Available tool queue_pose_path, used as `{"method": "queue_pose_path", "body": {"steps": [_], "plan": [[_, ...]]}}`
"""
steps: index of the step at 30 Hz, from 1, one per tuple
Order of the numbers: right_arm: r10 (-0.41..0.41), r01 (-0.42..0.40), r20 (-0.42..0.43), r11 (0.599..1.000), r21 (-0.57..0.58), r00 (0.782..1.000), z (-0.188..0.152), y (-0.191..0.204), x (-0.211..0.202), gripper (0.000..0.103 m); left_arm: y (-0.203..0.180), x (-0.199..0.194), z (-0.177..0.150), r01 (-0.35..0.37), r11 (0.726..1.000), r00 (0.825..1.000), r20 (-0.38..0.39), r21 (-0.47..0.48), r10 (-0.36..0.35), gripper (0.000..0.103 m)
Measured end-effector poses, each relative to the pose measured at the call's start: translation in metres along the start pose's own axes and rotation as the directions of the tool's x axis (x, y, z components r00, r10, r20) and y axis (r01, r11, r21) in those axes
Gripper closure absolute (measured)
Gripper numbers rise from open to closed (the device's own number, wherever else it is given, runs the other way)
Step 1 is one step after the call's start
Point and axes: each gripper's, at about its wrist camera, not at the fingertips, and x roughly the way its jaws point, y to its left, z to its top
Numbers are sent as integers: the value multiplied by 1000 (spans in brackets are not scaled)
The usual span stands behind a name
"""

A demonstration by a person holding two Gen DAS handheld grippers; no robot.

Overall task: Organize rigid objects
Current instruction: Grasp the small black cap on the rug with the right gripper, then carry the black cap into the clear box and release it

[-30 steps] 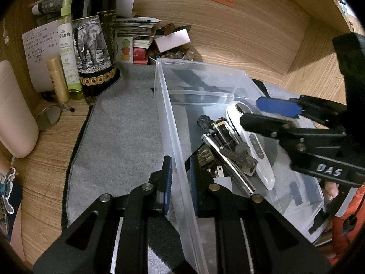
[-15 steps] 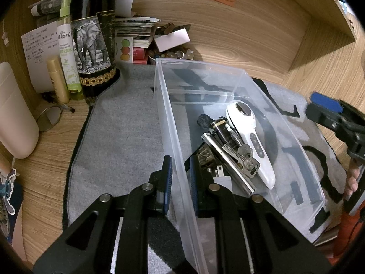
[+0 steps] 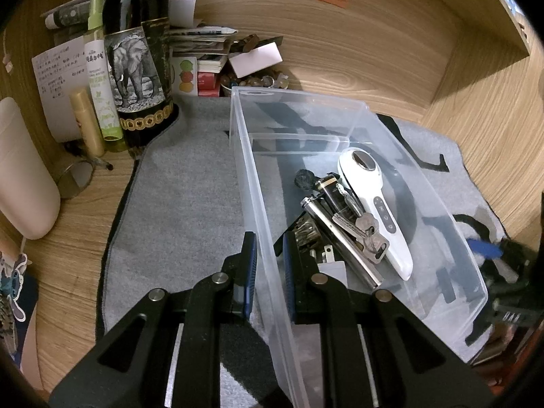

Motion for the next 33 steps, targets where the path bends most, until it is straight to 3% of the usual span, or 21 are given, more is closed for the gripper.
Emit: {"method": "queue_pose_path", "body": {"steps": [3, 7, 9, 13, 14, 23, 33], "plan": [[34, -34, -36, 999, 7, 999, -14, 6, 8, 36, -1, 0, 0, -3, 1000, 1000, 1, 1, 3, 90], [-10, 10, -4, 1000, -30, 1000, -22, 16, 10, 36, -1, 0, 0, -4, 1000, 1000, 2, -1, 4, 90], [-19, 19, 6, 999, -33, 1000, -22, 15, 9, 40, -1, 0, 0, -3, 1000, 1000, 2, -2, 3, 90], [-18, 18, 11, 1000, -11, 1000, -18, 6, 7, 82, -1, 0, 0, -4, 1000, 1000, 3, 0, 4, 90], [-8, 8, 7, 1000, 3, 1000, -17, 1, 6, 85, -1, 0, 0, -4, 1000, 1000, 2, -1, 4, 90], [-24, 23, 50, 1000, 19, 998, -7, -4, -3, 85, -2, 0, 0, -1, 1000, 1000, 1, -2, 1, 90], [-34, 36, 172, 999, -10, 985, 25, 5, -25, 85, -1, 0, 0, 3, 1000, 1000, 0, -6, -3, 90]]}}
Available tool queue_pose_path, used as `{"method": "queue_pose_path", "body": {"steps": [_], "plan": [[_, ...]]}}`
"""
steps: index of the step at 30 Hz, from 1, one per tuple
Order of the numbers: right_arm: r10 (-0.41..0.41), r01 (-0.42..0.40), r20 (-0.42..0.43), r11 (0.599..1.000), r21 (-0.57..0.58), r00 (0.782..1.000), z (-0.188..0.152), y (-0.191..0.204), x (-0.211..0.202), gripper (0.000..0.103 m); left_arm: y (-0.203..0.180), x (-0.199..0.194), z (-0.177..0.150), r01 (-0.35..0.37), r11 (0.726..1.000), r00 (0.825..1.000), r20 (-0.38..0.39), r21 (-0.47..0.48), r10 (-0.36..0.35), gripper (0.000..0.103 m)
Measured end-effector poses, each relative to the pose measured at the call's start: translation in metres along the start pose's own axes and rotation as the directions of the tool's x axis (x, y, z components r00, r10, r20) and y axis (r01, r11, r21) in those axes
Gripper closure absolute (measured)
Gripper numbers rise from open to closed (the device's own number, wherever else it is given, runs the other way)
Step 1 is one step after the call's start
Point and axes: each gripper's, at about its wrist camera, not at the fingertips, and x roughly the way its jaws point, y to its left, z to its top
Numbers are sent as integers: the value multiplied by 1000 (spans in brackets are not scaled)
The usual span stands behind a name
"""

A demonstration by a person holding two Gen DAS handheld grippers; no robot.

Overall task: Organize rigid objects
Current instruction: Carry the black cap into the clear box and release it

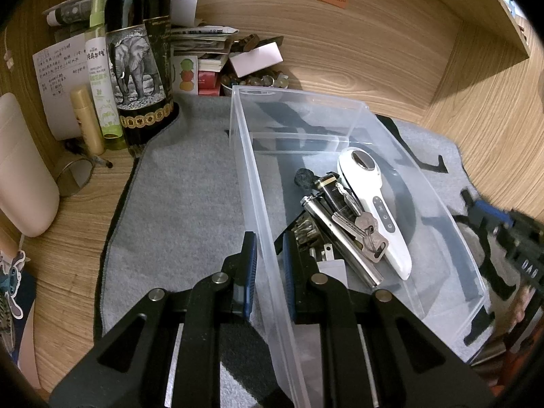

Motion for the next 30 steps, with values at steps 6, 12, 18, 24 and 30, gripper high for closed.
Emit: {"method": "queue_pose_path", "body": {"steps": [6, 12, 18, 24, 30], "plan": [[41, -41, 87, 999, -8, 995, 29, 10, -6, 85, 0, 0, -1, 1, 1000, 1000, 0, -1, -1, 90], [98, -91, 121, 994, -66, 988, 52, 34, 1, 85, 0, 0, 0, 0, 1000, 1000, 0, 1, 0, 90], [151, -136, 99, 980, -145, 983, 66, 59, 17, 85, 0, 1, 0, 4, 1000, 1000, 1, -2, -4, 90], [188, -185, -9, 958, -217, 982, 72, 84, 48, 85, 0, 0, -1, 6, 1000, 1000, 2, -4, -6, 90], [191, -216, -121, 942, -258, 974, 66, 97, 71, 85, 0, 0, -1, 8, 1000, 1000, 1, -6, -8, 89]]}}
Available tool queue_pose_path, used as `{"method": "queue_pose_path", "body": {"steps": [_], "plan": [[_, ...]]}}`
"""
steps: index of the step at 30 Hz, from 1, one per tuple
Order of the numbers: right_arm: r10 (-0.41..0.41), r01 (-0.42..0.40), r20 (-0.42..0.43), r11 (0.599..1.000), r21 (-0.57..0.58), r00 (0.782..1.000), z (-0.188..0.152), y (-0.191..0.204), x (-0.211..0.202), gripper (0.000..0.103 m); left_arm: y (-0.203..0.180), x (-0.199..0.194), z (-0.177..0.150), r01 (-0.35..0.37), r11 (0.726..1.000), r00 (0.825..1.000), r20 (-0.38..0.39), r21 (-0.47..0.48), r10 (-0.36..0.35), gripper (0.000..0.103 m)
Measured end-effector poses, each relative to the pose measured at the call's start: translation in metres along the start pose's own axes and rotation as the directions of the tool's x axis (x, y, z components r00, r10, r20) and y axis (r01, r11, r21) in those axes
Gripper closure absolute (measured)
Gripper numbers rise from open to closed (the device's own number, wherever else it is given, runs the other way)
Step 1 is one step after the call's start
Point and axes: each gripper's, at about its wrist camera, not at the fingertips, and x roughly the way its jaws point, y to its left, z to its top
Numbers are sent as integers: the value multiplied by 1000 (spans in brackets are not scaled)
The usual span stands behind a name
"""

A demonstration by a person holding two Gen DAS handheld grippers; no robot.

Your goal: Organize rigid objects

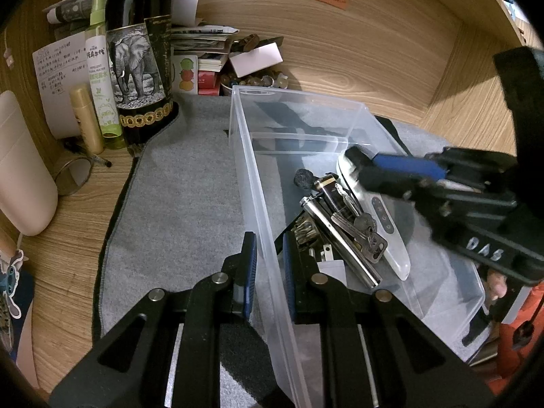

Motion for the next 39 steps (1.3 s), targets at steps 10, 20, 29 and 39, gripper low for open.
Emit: {"method": "queue_pose_path", "body": {"steps": [10, 20, 29, 39], "plan": [[33, -31, -64, 999, 38, 997, -3, -6, 14, 80, 1, 0, 1, 2, 1000, 1000, -4, -3, -2, 89], [16, -18, 19, 996, 83, 1000, -3, -17, -11, 42, 2, -5, 5, -16, 1000, 1000, -5, -1, 16, 84], [-32, 16, 140, 993, 119, 990, -12, -23, -58, 20, -4, -39, 11, -71, 997, 994, 80, 10, 70, 41], [-93, 58, 250, 988, 143, 964, -33, -26, -115, 16, -51, -96, 12, -60, 995, 956, 291, 78, 34, 9]]}}
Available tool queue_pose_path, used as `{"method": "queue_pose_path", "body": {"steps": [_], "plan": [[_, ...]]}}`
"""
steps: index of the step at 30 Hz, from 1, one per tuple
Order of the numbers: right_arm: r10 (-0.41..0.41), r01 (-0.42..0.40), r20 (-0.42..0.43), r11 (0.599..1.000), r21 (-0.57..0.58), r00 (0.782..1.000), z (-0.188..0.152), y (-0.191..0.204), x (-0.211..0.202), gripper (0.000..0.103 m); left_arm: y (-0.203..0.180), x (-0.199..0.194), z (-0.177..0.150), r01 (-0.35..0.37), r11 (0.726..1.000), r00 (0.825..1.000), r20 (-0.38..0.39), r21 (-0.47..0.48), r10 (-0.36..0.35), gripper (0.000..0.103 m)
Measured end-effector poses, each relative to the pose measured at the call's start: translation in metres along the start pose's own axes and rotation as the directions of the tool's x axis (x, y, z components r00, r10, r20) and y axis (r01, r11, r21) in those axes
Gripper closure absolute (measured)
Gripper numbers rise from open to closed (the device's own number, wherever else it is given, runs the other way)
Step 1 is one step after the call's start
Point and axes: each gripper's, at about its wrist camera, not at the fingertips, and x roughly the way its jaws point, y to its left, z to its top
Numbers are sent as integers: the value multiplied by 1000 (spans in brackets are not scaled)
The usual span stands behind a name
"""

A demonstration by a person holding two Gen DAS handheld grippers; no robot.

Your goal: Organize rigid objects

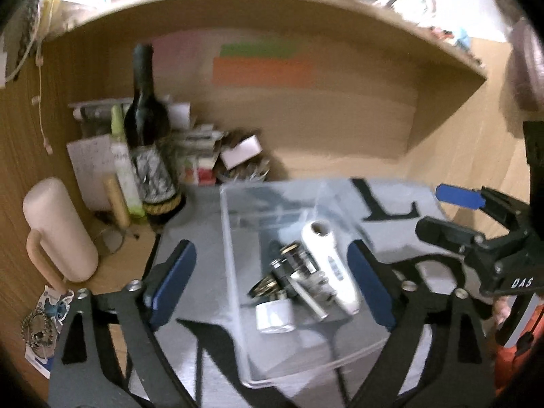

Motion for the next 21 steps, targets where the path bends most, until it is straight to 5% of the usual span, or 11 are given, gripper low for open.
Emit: {"method": "queue_pose_path", "body": {"steps": [3, 14, 21], "plan": [[-48, 48, 53, 999, 13, 997, -4, -3, -21, 0, -12, -13, 1, 19, 1000, 998, 62, 8, -19, 3], [-164, 154, 203, 986, 64, 965, -18, -8, -78, 0, -37, -44, -2, 52, 999, 982, 182, 6, -52, 1], [-178, 161, 219, 982, 96, 959, -23, -10, -87, 0, -41, -49, -6, 37, 999, 980, 196, 19, -40, 1]]}}
